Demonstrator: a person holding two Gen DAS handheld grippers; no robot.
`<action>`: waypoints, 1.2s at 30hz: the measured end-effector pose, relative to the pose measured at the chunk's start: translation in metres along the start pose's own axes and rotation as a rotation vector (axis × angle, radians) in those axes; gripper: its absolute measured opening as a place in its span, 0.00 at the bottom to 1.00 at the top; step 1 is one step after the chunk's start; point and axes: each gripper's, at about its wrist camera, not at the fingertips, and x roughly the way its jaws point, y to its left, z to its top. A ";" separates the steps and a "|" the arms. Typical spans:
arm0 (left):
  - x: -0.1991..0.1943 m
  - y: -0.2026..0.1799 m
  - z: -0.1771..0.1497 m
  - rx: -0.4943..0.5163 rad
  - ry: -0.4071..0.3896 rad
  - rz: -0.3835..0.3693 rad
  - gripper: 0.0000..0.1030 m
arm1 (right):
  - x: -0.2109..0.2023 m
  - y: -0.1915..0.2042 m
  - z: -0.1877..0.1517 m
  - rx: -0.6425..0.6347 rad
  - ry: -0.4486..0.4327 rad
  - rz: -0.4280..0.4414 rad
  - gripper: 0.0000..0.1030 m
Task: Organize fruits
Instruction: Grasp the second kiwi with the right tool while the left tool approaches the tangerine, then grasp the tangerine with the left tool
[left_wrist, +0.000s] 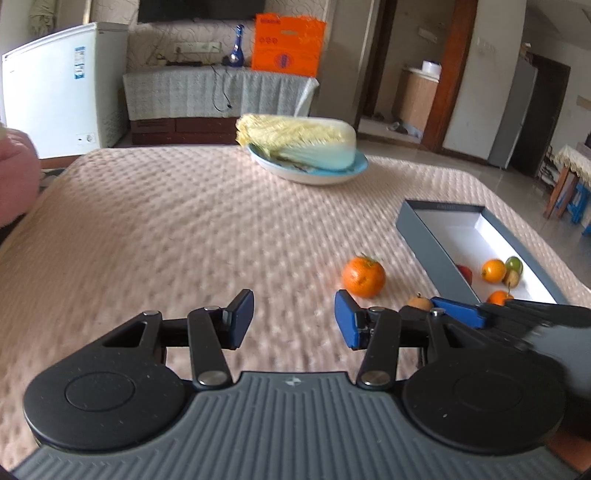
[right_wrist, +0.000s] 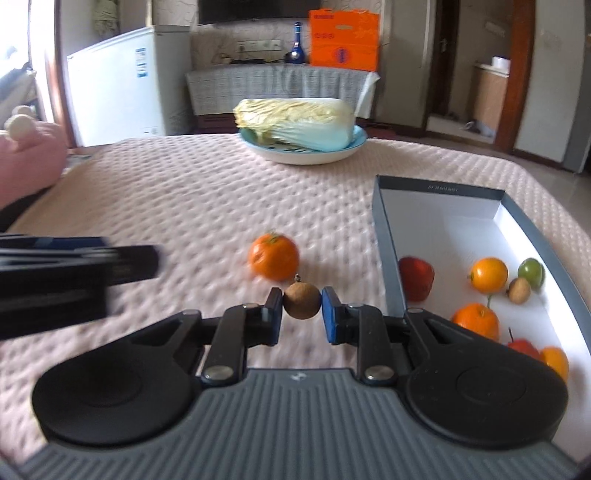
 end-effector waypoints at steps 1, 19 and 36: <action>0.004 -0.004 0.000 0.003 0.003 -0.001 0.53 | -0.006 -0.001 -0.001 -0.005 -0.004 0.013 0.25; 0.084 -0.061 0.006 0.054 0.057 -0.042 0.53 | -0.051 -0.042 -0.006 -0.029 -0.027 0.117 0.25; 0.068 -0.057 -0.006 0.062 0.062 0.021 0.38 | -0.065 -0.042 -0.010 -0.042 -0.030 0.137 0.25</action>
